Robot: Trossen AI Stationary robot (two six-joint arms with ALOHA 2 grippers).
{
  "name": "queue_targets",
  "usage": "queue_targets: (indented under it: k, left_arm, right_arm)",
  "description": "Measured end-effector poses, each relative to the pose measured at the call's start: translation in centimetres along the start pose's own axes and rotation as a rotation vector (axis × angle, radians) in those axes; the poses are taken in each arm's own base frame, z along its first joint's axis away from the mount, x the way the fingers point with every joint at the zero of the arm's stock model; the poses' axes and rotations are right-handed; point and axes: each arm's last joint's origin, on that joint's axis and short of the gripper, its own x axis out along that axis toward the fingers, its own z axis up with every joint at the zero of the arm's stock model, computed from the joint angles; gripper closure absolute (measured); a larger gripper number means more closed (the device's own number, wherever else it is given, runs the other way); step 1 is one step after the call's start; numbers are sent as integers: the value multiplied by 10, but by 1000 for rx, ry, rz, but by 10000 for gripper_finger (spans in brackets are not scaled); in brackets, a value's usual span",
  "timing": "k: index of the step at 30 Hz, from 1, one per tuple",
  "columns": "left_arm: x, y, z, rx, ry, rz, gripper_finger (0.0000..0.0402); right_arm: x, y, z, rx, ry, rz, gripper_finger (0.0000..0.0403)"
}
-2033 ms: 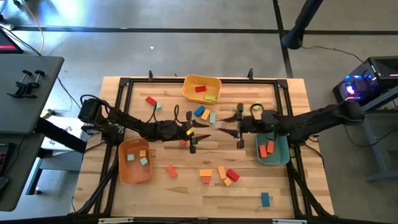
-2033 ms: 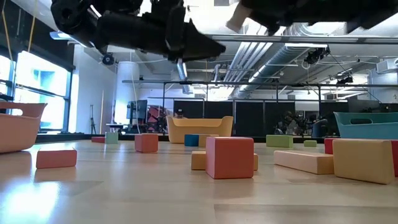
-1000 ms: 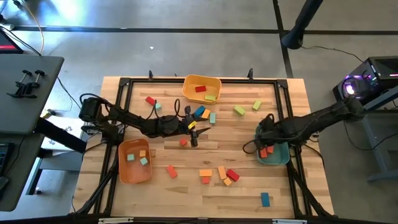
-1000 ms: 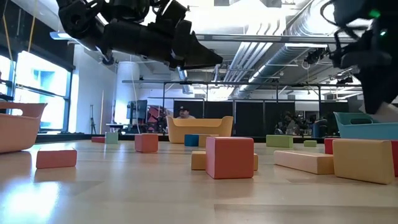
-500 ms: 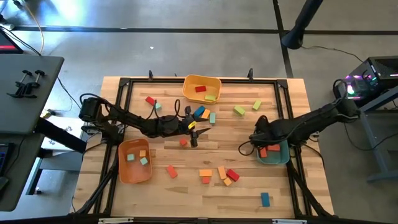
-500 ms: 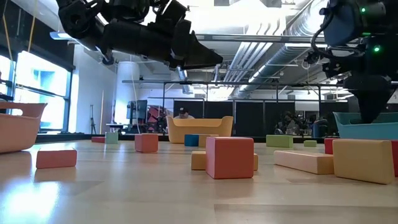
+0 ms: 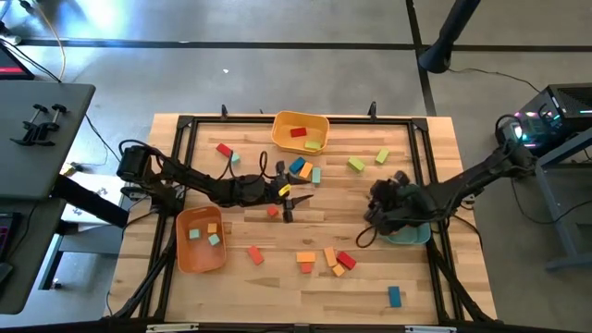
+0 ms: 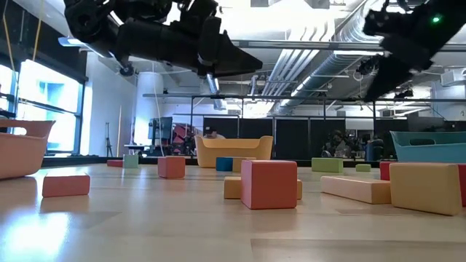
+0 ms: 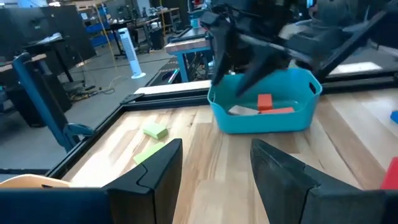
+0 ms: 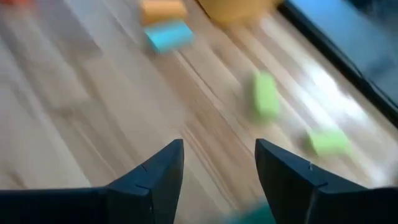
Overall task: Sort blocks by size
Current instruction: Put the thin blue rectangular block into the yellow bin
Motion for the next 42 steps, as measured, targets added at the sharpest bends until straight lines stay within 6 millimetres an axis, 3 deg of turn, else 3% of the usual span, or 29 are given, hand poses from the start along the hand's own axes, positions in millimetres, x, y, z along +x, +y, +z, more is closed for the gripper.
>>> queue_targets:
  k: [9,14,22,27,33,42]
  left_arm:
    - [-5,-15,7,-97,-41,-49,226]
    - [-17,-47,13,-100,-71,-220,227]
    - [-47,-89,27,-42,-74,-336,227]
    - [-69,-90,36,15,41,-227,227]
    - [-91,-88,39,21,173,-150,227]
    - [-99,-90,30,-28,260,-72,227]
  right_arm:
    - [19,37,14,52,-331,241,210]
    - [27,57,16,97,-515,382,210]
    - [37,91,11,155,-622,629,210]
    - [24,111,8,132,-633,710,210]
    - [5,121,-9,61,-599,746,210]
    - [-9,128,-35,66,-492,781,210]
